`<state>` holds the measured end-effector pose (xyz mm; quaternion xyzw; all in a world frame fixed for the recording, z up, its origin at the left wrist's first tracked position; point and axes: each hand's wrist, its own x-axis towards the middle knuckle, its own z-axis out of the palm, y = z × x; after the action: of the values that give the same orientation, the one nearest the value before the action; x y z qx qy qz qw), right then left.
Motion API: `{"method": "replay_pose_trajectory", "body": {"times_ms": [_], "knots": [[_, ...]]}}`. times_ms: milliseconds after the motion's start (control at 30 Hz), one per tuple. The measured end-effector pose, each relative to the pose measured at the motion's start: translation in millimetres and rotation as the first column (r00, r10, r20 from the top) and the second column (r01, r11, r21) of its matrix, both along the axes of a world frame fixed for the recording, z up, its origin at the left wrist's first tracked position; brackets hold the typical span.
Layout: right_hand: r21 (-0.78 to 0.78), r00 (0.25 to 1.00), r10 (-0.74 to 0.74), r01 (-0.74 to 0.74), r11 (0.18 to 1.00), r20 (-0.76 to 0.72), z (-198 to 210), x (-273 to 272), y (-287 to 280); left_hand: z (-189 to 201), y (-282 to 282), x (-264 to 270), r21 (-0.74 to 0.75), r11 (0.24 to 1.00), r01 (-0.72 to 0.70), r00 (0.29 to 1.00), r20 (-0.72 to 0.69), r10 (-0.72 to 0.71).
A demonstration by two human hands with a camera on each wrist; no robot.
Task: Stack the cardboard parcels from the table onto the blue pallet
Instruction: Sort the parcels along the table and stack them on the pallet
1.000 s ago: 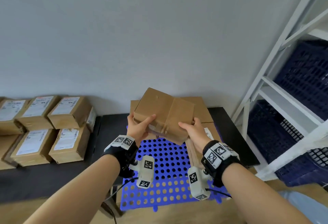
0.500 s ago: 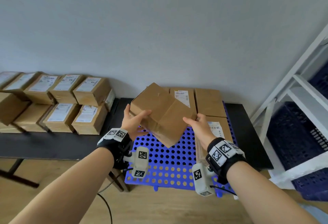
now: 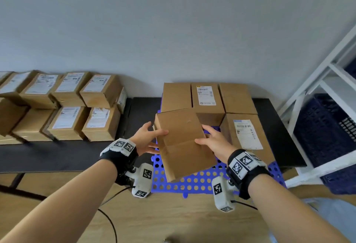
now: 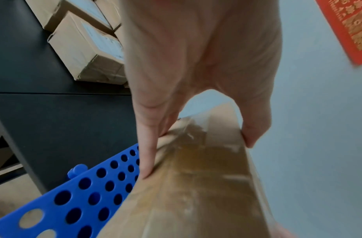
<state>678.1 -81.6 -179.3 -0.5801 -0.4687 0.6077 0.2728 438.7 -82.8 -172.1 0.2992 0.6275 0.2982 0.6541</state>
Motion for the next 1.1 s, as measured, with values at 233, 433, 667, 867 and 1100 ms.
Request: {"method": "replay_pose_trajectory", "body": {"times_ms": [233,433,667,867,1100], "knots": [[-0.046,0.989,-0.102,0.108,0.993,0.105,-31,-7,0,-36,13,10,-0.019,0.998,0.054,0.999,0.003,-0.054],[-0.08,0.967,-0.168,0.186,0.979,0.193,-53,-4,4,-64,22,17,-0.078,0.989,0.127,0.992,0.03,-0.125],[-0.032,0.955,-0.133,0.147,0.989,0.264,-62,-7,5,-85,24,25,-0.034,0.998,0.046,0.998,0.038,-0.045],[0.106,0.917,-0.044,0.002,0.994,0.396,-57,-6,6,-82,24,25,-0.031,0.991,0.133,0.991,-0.018,-0.134],[0.182,0.66,0.129,-0.381,0.906,0.74,-54,-7,-1,-71,21,32,-0.059,0.98,0.19,0.975,-0.103,-0.196]]}}
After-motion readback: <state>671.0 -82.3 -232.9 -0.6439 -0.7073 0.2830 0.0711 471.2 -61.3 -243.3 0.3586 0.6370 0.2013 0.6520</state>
